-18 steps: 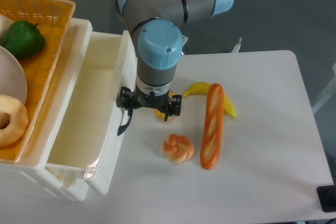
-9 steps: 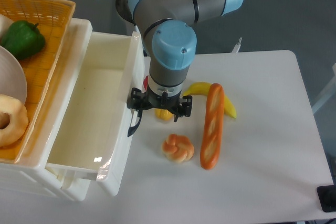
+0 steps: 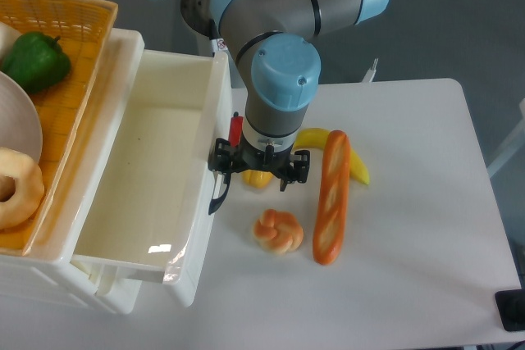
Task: Slide the top white drawer open
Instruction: 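Pull the handle away from the cabinet, sliding the drawer out, then hold the drawer handle steady at full extension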
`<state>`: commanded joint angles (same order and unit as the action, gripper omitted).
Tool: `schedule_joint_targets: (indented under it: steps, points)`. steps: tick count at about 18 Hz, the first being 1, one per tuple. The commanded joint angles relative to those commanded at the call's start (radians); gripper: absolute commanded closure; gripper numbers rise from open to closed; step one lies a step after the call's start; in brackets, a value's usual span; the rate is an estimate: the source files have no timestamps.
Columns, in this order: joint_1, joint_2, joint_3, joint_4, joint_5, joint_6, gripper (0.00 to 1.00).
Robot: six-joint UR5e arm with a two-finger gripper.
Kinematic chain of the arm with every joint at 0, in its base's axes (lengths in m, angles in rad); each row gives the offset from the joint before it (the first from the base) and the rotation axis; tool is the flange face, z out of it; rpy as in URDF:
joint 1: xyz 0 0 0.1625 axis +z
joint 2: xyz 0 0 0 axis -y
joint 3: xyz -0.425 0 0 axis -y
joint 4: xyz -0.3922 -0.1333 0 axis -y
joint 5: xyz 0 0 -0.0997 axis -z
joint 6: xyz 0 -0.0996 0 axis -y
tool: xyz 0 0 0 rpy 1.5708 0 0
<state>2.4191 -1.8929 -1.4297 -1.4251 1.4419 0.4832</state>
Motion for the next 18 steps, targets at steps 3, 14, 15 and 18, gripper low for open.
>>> schedule_joint_targets:
  steps: [3, 14, 15, 18]
  points:
    - [0.006, -0.005, 0.006, 0.000, 0.000, 0.000, 0.00]
    - [0.014, -0.011, 0.009, -0.002, -0.002, 0.014, 0.00]
    - [0.014, -0.012, 0.009, -0.002, -0.002, 0.014, 0.00]
    - [0.014, -0.012, 0.009, -0.002, -0.009, 0.014, 0.00]
